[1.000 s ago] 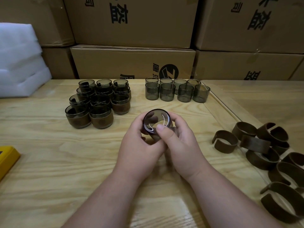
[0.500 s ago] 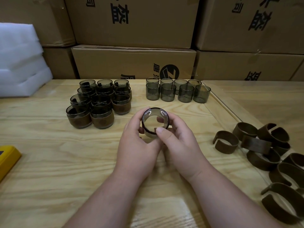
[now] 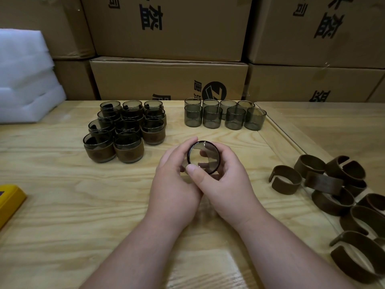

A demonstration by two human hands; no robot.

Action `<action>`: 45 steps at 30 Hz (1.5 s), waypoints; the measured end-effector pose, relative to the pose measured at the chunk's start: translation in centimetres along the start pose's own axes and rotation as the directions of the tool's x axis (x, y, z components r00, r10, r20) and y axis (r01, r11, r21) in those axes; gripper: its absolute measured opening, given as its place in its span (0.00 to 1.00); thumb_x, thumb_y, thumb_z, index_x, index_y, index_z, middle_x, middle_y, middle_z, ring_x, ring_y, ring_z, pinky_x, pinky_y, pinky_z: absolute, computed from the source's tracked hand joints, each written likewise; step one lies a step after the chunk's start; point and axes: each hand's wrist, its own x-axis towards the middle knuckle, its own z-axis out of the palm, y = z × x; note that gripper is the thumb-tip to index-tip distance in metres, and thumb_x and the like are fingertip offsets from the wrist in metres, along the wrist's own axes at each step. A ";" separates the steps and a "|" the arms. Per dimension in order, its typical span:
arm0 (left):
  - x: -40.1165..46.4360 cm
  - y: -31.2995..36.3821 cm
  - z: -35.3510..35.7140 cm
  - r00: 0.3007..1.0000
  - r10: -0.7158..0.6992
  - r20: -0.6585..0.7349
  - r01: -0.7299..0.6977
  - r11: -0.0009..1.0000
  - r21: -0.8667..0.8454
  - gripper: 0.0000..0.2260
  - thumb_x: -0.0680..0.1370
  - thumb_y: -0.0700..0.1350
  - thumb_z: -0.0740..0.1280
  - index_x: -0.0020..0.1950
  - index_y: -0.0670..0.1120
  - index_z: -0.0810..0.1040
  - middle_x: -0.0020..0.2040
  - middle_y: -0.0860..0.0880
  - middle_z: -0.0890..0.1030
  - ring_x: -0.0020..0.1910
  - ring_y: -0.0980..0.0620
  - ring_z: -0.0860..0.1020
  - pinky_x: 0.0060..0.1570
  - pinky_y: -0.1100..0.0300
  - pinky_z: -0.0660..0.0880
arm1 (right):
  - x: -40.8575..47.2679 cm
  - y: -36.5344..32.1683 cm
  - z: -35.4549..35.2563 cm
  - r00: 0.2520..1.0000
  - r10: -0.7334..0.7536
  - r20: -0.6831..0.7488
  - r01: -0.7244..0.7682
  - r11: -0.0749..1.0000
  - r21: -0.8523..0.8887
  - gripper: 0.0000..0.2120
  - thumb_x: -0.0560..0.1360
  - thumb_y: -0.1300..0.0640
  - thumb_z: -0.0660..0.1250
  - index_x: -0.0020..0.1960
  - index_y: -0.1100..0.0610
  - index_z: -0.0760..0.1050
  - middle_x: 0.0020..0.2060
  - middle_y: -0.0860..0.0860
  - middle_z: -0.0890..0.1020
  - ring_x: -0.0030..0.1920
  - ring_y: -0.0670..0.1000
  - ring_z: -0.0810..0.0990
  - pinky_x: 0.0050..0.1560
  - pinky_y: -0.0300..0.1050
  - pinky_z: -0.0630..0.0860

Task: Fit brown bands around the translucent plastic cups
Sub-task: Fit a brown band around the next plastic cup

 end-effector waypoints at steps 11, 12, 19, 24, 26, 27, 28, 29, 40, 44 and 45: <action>-0.3 0.1 0.1 0.989 0.061 0.133 -0.064 0.998 0.017 0.33 0.71 0.36 0.74 0.66 0.68 0.76 0.63 0.61 0.75 0.64 0.61 0.73 0.63 0.63 0.73 | 0.1 0.0 -0.3 0.985 -0.031 -0.171 0.025 0.999 -0.037 0.22 0.64 0.38 0.74 0.54 0.46 0.78 0.48 0.44 0.85 0.50 0.42 0.84 0.48 0.36 0.79; -0.3 0.1 0.1 0.990 0.054 0.132 -0.056 0.998 0.007 0.33 0.70 0.36 0.75 0.65 0.69 0.76 0.62 0.61 0.75 0.61 0.62 0.73 0.60 0.68 0.72 | 0.2 0.0 -0.3 0.982 -0.030 -0.189 0.025 0.999 -0.027 0.19 0.66 0.39 0.74 0.52 0.47 0.78 0.47 0.44 0.85 0.48 0.42 0.84 0.47 0.36 0.78; -0.3 -0.2 0.3 0.995 0.021 0.100 -0.019 1.000 -0.014 0.37 0.67 0.36 0.77 0.66 0.70 0.76 0.57 0.61 0.71 0.55 0.67 0.72 0.54 0.76 0.69 | 0.5 0.0 -0.5 0.968 -0.002 -0.249 0.019 0.998 0.065 0.10 0.76 0.47 0.65 0.47 0.52 0.81 0.41 0.45 0.85 0.42 0.43 0.83 0.43 0.38 0.78; -0.2 -0.1 0.3 0.998 -0.004 0.064 0.007 0.999 -0.039 0.36 0.67 0.41 0.80 0.63 0.75 0.74 0.57 0.60 0.71 0.52 0.69 0.73 0.53 0.76 0.70 | 0.6 0.0 -0.5 0.963 0.051 -0.263 -0.019 0.992 0.123 0.12 0.76 0.49 0.62 0.48 0.51 0.83 0.46 0.50 0.87 0.50 0.53 0.85 0.53 0.55 0.82; -0.1 -0.1 0.3 0.998 -0.031 0.058 0.034 0.998 -0.048 0.36 0.67 0.43 0.81 0.61 0.79 0.73 0.56 0.60 0.70 0.50 0.68 0.73 0.53 0.73 0.72 | 0.7 0.0 -0.5 0.963 0.065 -0.263 -0.026 0.988 0.149 0.12 0.76 0.50 0.61 0.47 0.50 0.84 0.45 0.51 0.87 0.51 0.54 0.85 0.52 0.55 0.82; -0.1 -0.1 0.3 0.997 -0.044 0.056 0.047 0.998 -0.050 0.37 0.67 0.45 0.82 0.60 0.80 0.71 0.55 0.60 0.70 0.50 0.67 0.73 0.53 0.73 0.73 | 0.7 0.0 -0.5 0.963 0.070 -0.260 -0.030 0.987 0.158 0.12 0.75 0.50 0.61 0.47 0.50 0.84 0.45 0.51 0.87 0.50 0.54 0.85 0.51 0.54 0.82; 0.0 -0.2 0.3 0.997 -0.056 0.051 0.058 0.997 -0.048 0.36 0.67 0.47 0.82 0.59 0.82 0.71 0.55 0.60 0.70 0.49 0.66 0.73 0.53 0.73 0.72 | 0.7 0.0 -0.5 0.965 0.068 -0.254 -0.028 0.987 0.159 0.13 0.75 0.51 0.60 0.47 0.50 0.84 0.45 0.50 0.87 0.50 0.52 0.85 0.48 0.50 0.82; 0.0 -0.2 0.3 0.997 -0.064 0.043 0.066 0.997 -0.045 0.36 0.67 0.48 0.83 0.59 0.82 0.71 0.55 0.60 0.70 0.49 0.65 0.73 0.52 0.74 0.72 | 0.7 -0.1 -0.5 0.968 0.058 -0.245 -0.020 0.988 0.155 0.13 0.75 0.52 0.60 0.48 0.51 0.83 0.45 0.49 0.87 0.49 0.49 0.85 0.45 0.45 0.81; 0.3 -0.6 0.2 0.992 -0.127 0.015 0.128 0.986 -0.107 0.34 0.64 0.52 0.81 0.63 0.76 0.73 0.59 0.57 0.75 0.45 0.63 0.74 0.45 0.74 0.71 | 0.4 -0.3 -0.4 0.995 -0.052 -0.082 0.067 0.979 0.192 0.19 0.68 0.62 0.61 0.56 0.52 0.80 0.52 0.53 0.86 0.55 0.51 0.84 0.51 0.40 0.79; 0.5 -0.5 0.1 0.990 -0.139 0.034 0.142 0.981 -0.133 0.32 0.61 0.54 0.73 0.64 0.73 0.74 0.59 0.53 0.79 0.42 0.66 0.73 0.43 0.75 0.69 | 0.3 -0.3 0.0 0.996 -0.083 -0.042 0.087 0.992 0.094 0.22 0.68 0.62 0.64 0.61 0.50 0.77 0.56 0.54 0.83 0.57 0.47 0.82 0.50 0.35 0.78; 0.6 -0.5 0.1 0.990 -0.137 0.036 0.140 0.981 -0.132 0.32 0.61 0.54 0.73 0.64 0.73 0.74 0.59 0.52 0.80 0.43 0.66 0.74 0.43 0.76 0.69 | 0.2 -0.3 0.0 0.996 -0.086 -0.034 0.089 0.992 0.089 0.22 0.69 0.61 0.65 0.61 0.49 0.76 0.56 0.54 0.83 0.55 0.44 0.82 0.49 0.34 0.77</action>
